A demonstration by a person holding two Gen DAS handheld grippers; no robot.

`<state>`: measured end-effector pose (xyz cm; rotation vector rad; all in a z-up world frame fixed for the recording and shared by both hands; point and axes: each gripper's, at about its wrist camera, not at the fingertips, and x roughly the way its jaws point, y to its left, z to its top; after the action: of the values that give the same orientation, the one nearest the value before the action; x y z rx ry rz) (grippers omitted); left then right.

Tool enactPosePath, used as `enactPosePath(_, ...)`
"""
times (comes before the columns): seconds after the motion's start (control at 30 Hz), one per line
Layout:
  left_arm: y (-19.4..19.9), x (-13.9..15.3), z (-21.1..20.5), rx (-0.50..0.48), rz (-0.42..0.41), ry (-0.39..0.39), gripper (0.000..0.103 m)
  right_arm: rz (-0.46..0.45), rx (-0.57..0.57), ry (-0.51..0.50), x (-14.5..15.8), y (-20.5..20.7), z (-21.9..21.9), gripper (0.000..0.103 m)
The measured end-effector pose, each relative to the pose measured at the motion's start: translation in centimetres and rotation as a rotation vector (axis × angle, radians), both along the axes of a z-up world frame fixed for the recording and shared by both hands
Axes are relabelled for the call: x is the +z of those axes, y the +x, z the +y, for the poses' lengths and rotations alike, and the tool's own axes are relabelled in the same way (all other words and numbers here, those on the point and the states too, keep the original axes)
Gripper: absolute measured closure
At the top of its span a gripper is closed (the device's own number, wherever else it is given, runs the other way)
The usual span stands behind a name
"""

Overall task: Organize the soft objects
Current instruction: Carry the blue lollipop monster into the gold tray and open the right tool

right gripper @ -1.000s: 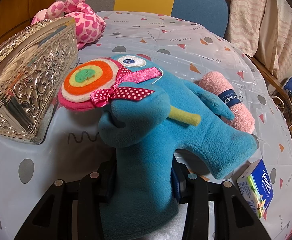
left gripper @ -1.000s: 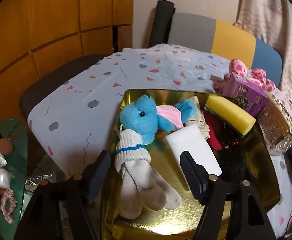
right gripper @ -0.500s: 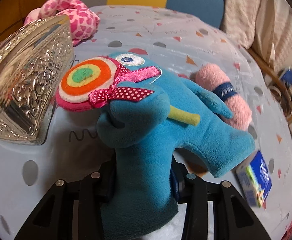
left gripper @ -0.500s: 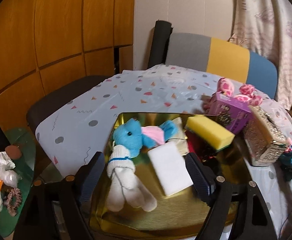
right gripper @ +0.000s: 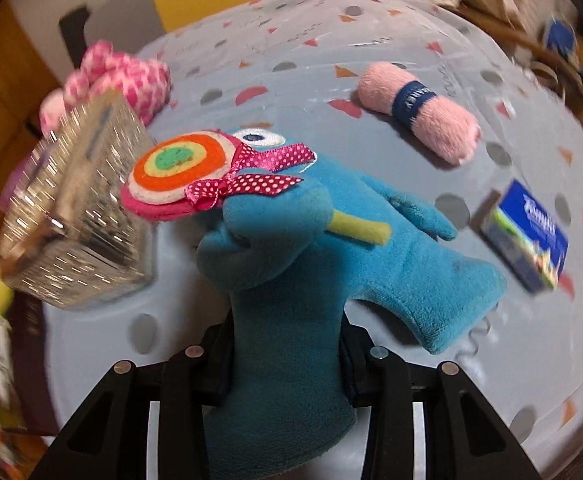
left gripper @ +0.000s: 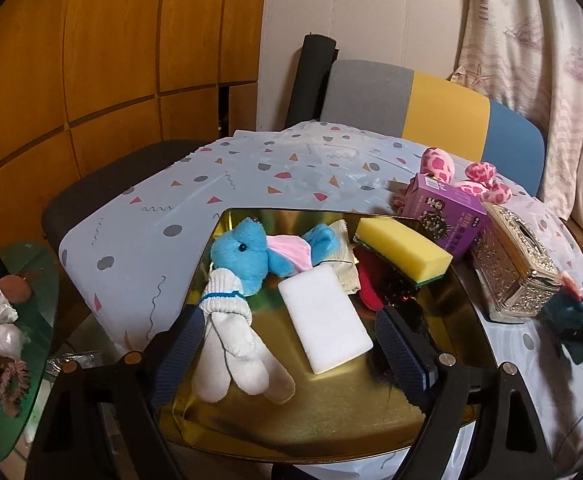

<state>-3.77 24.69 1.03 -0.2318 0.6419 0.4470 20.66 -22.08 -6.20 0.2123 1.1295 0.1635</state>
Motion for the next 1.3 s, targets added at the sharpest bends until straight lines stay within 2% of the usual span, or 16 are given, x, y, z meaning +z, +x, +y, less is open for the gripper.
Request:
enactPosePath(0.23, 0.2, -0.4, -0.4, -0.021, 0.001, -0.03, 0.014, -0.099, -0.057, 0.139, 3.7, -2.7, -1.8, 0.064)
enactPosePath(0.47, 0.2, -0.7, -0.4, -0.017, 0.014, -0.041, 0.014, -0.174, -0.079, 0.138, 6.2, -5.9, -2.4, 0.064)
enactPosePath(0.53, 0.2, -0.7, -0.6, -0.024, 0.015, -0.03, 0.009, -0.208, -0.068, 0.141, 7.0, -6.7, -2.2, 0.064)
enactPosePath(0.6, 0.1, -0.7, -0.5, -0.015, 0.017, -0.023, 0.008, -0.256, -0.044, 0.145, 8.6, -7.1, -1.5, 0.064)
enactPosePath(0.73, -0.1, -0.6, -0.3, -0.008, 0.006, -0.036, 0.008, -0.361, 0.043, 0.154, 12.0, -8.1, 1.3, 0.064)
enactPosePath(0.87, -0.2, -0.5, -0.2, -0.001, 0.012, -0.024, 0.008, -0.422, 0.173, 0.149, 14.3, -8.8, 5.6, 0.063)
enactPosePath(1.3, -1.1, -0.7, 1.2, 0.044, 0.025, -0.021, 0.007, -0.447, 0.498, 0.183, 16.9, -9.3, 20.3, 0.063)
